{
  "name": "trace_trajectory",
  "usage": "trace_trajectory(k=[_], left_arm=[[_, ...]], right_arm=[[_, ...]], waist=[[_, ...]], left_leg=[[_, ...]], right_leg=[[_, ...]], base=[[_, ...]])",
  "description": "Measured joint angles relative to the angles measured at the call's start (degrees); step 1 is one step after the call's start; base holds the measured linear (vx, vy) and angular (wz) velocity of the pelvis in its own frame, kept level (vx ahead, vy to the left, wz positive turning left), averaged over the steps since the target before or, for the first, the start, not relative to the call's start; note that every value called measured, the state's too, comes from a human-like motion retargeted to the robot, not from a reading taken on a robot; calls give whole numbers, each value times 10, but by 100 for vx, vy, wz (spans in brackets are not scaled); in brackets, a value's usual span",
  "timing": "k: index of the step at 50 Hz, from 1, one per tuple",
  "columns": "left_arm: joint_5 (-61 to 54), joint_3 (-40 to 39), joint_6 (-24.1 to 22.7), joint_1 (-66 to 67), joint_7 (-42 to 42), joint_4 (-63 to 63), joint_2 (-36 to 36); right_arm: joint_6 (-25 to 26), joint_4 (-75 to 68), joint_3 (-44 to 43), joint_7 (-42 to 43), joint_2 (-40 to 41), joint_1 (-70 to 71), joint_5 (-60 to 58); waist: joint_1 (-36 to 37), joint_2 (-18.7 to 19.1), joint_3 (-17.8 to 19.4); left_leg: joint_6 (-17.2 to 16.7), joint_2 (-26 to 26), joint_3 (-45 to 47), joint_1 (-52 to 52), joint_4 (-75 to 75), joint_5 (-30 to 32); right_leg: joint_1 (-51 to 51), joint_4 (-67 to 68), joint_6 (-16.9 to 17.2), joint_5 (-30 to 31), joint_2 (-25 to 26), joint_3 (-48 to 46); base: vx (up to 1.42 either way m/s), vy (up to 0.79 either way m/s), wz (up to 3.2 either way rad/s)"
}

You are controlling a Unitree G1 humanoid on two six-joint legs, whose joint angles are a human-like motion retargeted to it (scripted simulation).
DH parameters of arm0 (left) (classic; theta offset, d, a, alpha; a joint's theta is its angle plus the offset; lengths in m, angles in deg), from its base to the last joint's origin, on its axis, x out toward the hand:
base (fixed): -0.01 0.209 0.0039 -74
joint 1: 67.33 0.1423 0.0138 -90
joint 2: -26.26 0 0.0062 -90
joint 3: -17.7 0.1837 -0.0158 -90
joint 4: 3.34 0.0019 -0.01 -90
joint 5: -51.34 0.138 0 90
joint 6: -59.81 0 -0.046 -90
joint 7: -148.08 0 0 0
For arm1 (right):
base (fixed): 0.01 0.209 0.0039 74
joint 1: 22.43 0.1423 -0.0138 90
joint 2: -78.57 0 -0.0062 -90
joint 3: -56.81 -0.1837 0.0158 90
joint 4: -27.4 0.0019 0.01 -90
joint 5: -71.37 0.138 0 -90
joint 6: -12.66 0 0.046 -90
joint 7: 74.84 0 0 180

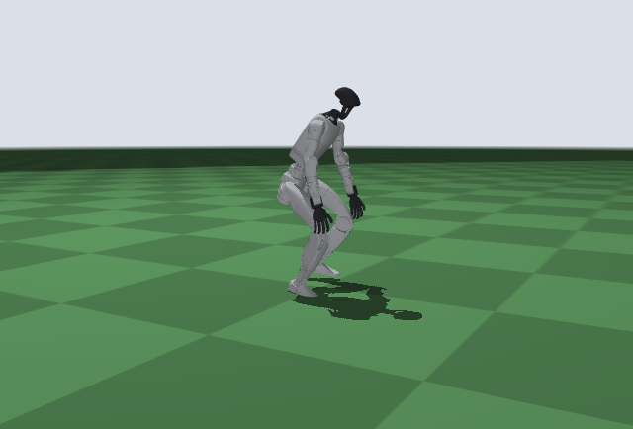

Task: In place motions

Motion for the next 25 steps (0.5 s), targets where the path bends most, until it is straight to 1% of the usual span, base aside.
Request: trace_trajectory(k=[2, 5, 8, 11, 13, 15, 18, 20, 23, 25], left_arm=[[10, 11, 7, -32, -22, -8, -10], [18, 29, 10, -70, -39, -17, -13], [31, 26, 8, -75, -45, -27, -8], [50, 23, 2, -63, -53, -17, -9], [69, 28, 4, -50, -61, 2, -17], [85, 38, 18, -30, -67, 19, -27], [64, 54, 39, 21, -59, 31, -30], [48, 61, 39, 54, -49, 41, -19], [60, 49, 42, 117, -28, 47, 17], [73, 40, 35, 166, -15, 47, 43]], right_arm=[[-1, 8, 3, -18, -13, 33, 4], [-2, 26, 2, -21, -26, 65, 1], [-6, 39, 1, -30, -22, 78, -3], [-13, 45, 7, -44, -13, 71, -7], [-21, 41, 15, -55, -9, 56, -18], [-22, 27, 28, -62, -5, 37, -31], [-7, -3, 38, -68, 5, -1, -51], [2, -19, 37, -71, 14, -35, -58], [15, -34, 14, -71, 29, -105, -53], [26, -44, -6, -74, 43, -157, -32]], waist=[[-2, -2, 7], [-1, -9, 25], [-1, -9, 31], [-2, -9, 28], [-1, -9, 23], [0, -8, 19], [2, 3, 14], [1, 10, 5], [13, 17, -8], [18, 26, -18]], left_leg=[[14, -1, 1, -36, 56, -14], [31, -6, 6, -64, 113, -31], [36, -6, 2, -61, 127, -46], [28, -4, 0, -28, 90, -45], [18, -2, 2, 9, 40, -35], [6, -2, 3, 60, -29, -16], [-9, -4, 5, 153, -170, 31], [-16, -7, 14, 216, -284, 76], [-25, -5, 57, 327, -467, 161], [-41, 1, 87, 400, -576, 213]], right_leg=[[-41, 57, -18, -13, -13, -1], [-78, 116, -35, -28, -30, 10], [-74, 127, -33, -36, -27, 18], [-37, 86, -18, -29, -26, 19], [5, 35, -6, -17, -24, 15], [59, -35, 6, 5, -22, 5], [161, -175, 20, 57, -7, -24], [227, -282, 25, 101, 8, -42], [331, -450, 28, 174, 26, -70], [403, -551, 33, 216, 37, -101]], base=[[-1, 0, 28], [1, 0, 16], [0, 0, 0], [7, 0, -14], [9, -3, -18], [9, -3, -23], [7, -1, -21], [10, 1, -12], [16, 1, -22], [26, 0, -13]])
